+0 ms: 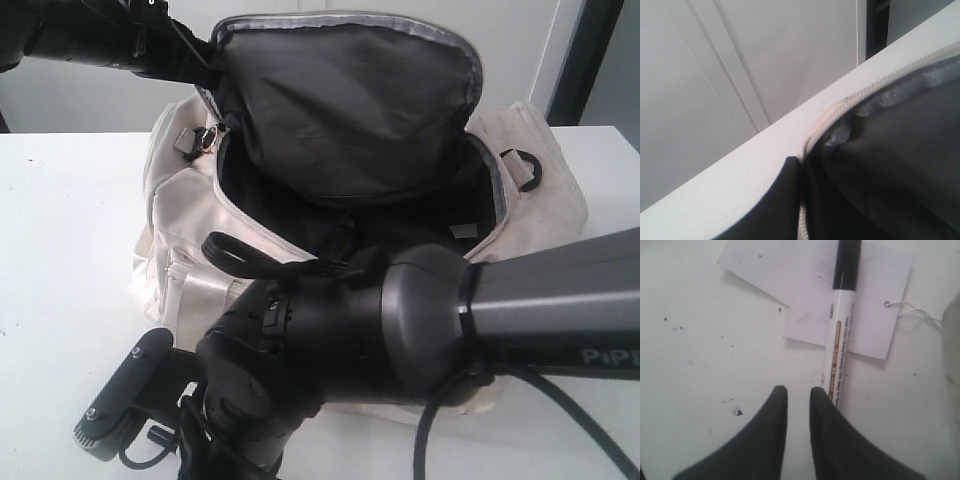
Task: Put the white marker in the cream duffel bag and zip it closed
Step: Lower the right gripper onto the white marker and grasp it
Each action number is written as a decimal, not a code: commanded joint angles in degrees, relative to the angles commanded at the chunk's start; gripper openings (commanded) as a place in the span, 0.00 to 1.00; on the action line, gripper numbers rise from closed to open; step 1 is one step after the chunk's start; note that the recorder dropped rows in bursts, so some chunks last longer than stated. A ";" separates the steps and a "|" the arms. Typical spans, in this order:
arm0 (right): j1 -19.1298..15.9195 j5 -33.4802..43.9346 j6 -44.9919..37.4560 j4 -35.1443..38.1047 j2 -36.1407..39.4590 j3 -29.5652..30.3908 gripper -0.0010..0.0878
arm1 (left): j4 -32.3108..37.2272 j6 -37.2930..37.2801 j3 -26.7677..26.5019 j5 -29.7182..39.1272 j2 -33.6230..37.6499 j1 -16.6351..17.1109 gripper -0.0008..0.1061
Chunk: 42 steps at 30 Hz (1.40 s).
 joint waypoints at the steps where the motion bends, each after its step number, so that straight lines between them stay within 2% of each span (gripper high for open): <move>1: 0.00 -0.15 0.00 -0.13 0.00 0.00 0.36 | 0.00 0.00 0.00 0.00 0.00 0.00 0.01; 3: 0.00 -0.29 0.20 -2.11 0.23 0.00 0.40 | 0.00 0.00 0.00 0.00 0.00 0.00 0.01; 6: 0.00 -0.27 2.63 -4.17 1.14 0.00 0.40 | 0.00 0.00 0.00 0.00 0.00 0.00 0.01; 24: -0.23 -0.71 5.79 -4.17 6.00 0.00 0.40 | 0.00 0.00 0.00 0.00 0.00 0.00 0.01; 27: -0.23 0.03 5.79 -4.17 6.05 0.00 0.34 | 0.00 0.00 0.00 0.00 0.00 0.00 0.01; 35: -0.23 1.04 6.90 -4.17 5.84 0.00 0.02 | 0.00 0.00 0.00 0.00 0.00 0.00 0.01; 42: -0.23 1.47 6.17 -4.17 1.36 -0.08 0.01 | 0.00 0.00 0.00 0.00 0.00 0.00 0.01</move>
